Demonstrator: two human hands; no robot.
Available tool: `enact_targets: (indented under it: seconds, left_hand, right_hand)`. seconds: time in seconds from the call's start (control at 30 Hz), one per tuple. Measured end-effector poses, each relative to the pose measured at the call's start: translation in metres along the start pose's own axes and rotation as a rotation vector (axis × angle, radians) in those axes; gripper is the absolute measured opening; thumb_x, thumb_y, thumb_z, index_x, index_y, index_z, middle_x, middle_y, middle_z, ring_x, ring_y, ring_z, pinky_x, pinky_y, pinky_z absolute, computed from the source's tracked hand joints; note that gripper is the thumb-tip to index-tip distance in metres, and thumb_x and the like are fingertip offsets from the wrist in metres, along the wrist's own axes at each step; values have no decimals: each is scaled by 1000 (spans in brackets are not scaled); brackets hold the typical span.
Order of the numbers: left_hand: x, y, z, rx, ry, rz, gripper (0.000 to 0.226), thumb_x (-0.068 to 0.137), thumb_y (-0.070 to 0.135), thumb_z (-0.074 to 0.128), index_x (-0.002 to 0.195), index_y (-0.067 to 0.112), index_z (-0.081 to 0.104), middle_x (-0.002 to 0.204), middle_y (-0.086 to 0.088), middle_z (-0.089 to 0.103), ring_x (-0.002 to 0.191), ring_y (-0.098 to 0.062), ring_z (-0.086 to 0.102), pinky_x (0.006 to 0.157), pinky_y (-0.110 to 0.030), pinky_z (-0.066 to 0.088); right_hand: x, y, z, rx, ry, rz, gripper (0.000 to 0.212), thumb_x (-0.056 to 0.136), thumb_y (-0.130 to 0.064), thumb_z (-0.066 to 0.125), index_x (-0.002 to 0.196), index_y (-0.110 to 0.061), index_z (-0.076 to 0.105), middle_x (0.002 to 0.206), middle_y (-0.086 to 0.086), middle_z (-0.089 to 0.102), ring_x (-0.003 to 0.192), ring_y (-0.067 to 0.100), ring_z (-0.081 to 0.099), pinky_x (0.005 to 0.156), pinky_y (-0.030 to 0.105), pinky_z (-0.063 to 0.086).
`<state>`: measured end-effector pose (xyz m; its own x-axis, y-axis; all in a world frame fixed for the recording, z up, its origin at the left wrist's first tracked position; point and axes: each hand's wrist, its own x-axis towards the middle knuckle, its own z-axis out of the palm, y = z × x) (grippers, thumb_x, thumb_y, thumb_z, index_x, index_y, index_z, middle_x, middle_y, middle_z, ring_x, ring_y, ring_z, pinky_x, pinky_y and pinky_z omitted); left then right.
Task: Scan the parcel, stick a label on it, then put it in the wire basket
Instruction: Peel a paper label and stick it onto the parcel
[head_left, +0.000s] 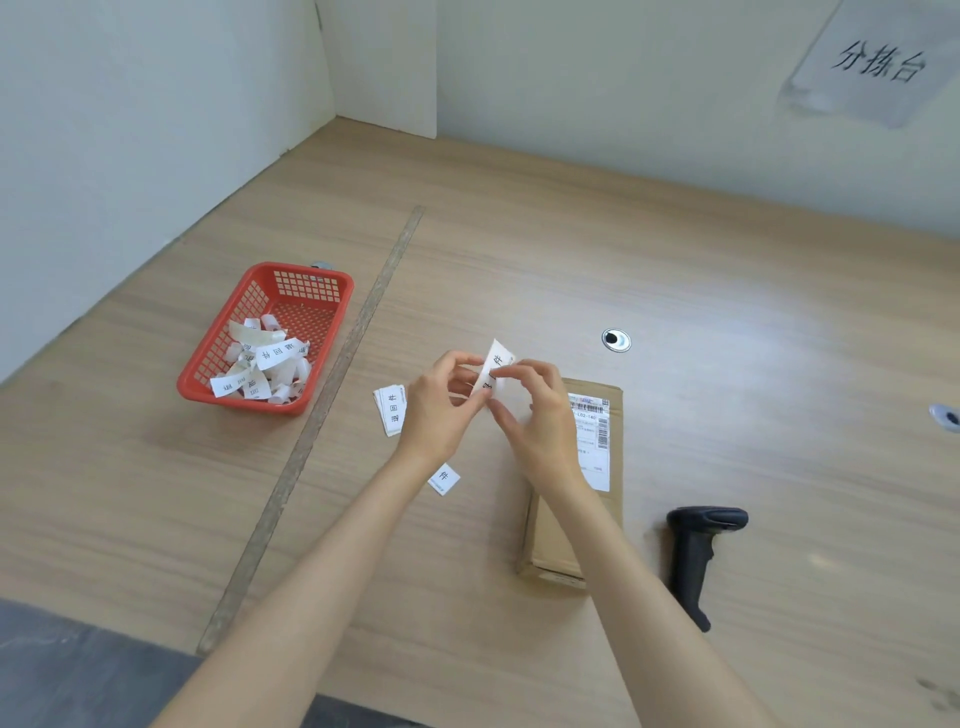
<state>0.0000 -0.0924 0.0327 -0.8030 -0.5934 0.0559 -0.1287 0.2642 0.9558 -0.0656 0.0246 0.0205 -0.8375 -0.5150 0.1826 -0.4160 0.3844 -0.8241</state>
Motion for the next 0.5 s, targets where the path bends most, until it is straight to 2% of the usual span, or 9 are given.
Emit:
enact_targets:
  seconds: [0.1, 0.2, 0.33, 0.43, 0.5]
  left_hand:
    - [-5, 15, 5, -69, 34, -26, 20, 82, 19, 72, 99, 11, 63, 87, -1, 74, 82, -10, 71, 76, -26, 55]
    - [-12, 34, 9, -236, 32, -87, 20, 83, 17, 71, 98, 6, 62, 86, -6, 75, 84, -15, 72, 82, -35, 57]
    - [-20, 62, 16, -484, -19, -218, 11, 89, 16, 63, 96, 8, 62, 94, -12, 74, 87, -21, 70, 93, -38, 51]
    - [-25, 77, 24, -503, -64, -210, 6, 91, 14, 59, 93, 10, 63, 97, -12, 73, 91, -20, 71, 95, -38, 49]
    - [-30, 86, 30, -490, -79, -179, 5, 91, 13, 59, 90, 12, 64, 93, -9, 74, 89, -17, 71, 94, -36, 50]
  right_hand:
    - [-2, -7, -10, 18, 46, -15, 19, 87, -31, 68, 105, -25, 68, 113, -7, 57, 107, 8, 55, 72, 18, 40]
    - [-6, -16, -26, 48, 115, -16, 20, 86, -34, 69, 104, -24, 68, 105, -8, 61, 90, 8, 56, 70, 20, 41]
    - [-11, -28, -52, 99, 165, -3, 20, 88, -32, 68, 104, -21, 70, 102, -7, 65, 95, 9, 60, 77, 21, 47]
    - [-11, -31, -66, 135, 208, 25, 19, 88, -34, 66, 103, -21, 69, 97, -7, 66, 93, 10, 59, 78, 29, 49]
    - [-11, -32, -75, 125, 227, 39, 19, 88, -38, 65, 101, -25, 68, 95, -9, 66, 92, 7, 58, 76, 29, 49]
